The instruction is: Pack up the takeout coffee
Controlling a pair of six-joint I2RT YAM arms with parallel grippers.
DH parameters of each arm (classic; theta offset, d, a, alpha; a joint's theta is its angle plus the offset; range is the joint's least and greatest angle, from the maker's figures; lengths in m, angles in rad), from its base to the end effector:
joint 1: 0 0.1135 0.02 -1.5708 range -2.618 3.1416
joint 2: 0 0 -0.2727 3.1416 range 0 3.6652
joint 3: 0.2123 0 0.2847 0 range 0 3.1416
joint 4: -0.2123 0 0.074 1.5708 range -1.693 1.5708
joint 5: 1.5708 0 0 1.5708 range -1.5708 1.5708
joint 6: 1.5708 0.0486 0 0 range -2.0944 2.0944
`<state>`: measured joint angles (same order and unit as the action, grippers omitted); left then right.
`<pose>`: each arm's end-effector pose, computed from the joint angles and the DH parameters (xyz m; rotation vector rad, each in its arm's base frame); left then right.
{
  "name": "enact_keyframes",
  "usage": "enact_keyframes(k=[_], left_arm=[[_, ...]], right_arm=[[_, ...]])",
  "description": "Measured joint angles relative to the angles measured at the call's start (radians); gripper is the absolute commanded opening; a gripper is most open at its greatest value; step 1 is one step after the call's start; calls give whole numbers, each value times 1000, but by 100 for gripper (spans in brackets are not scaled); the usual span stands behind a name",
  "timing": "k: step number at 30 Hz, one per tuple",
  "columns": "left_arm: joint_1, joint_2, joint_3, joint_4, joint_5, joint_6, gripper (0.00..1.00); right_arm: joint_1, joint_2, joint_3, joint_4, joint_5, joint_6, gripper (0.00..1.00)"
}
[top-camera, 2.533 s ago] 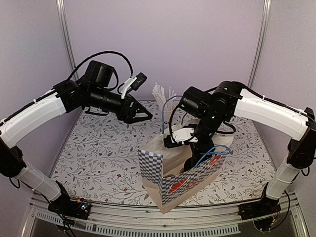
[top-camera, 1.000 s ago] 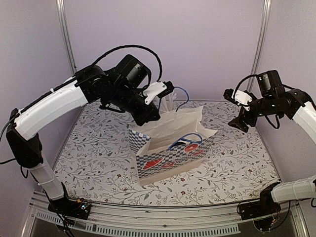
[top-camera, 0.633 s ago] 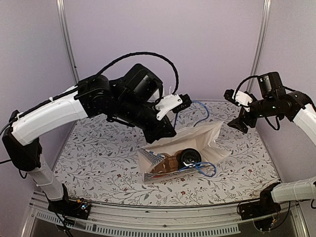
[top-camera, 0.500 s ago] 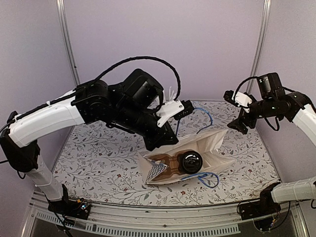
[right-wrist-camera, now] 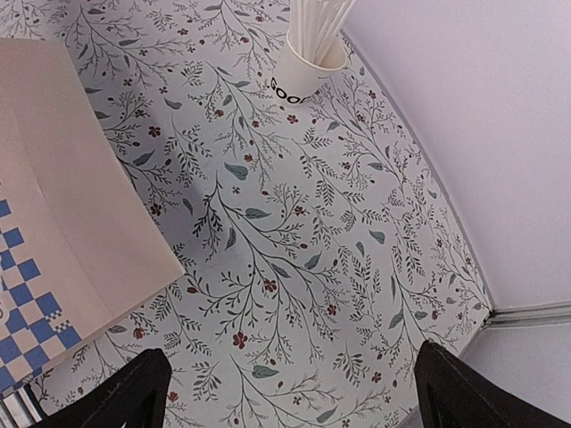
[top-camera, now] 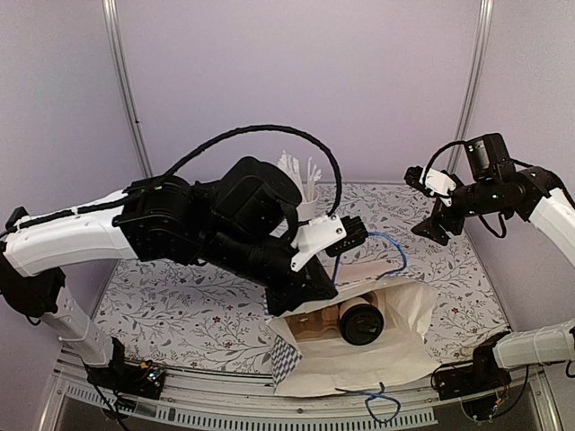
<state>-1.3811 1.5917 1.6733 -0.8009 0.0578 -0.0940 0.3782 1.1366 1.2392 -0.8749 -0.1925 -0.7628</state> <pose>0.0708 -0.3839 0.3879 1.4844 1.9258 -0.7935 0.2411 0.1058 0.3642 -1.3345 1.9045 0.0328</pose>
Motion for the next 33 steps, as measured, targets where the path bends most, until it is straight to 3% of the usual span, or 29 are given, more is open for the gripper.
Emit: enact_keyframes(k=[4, 9, 17, 24, 33], left_arm=[[0, -3, -3, 5, -45, 13, 4], [24, -3, 0, 11, -100, 51, 11], [219, 12, 22, 67, -112, 131, 26], [342, 61, 64, 97, -92, 183, 57], [403, -27, 88, 185, -92, 217, 79]], right_arm=[[0, 5, 0, 0, -2, 0, 99], [0, 6, 0, -1, -7, 0, 99], [0, 19, 0, -8, -32, 8, 99], [-1, 34, 1, -8, -51, 15, 99], [-89, 34, 3, -5, -130, 45, 99]])
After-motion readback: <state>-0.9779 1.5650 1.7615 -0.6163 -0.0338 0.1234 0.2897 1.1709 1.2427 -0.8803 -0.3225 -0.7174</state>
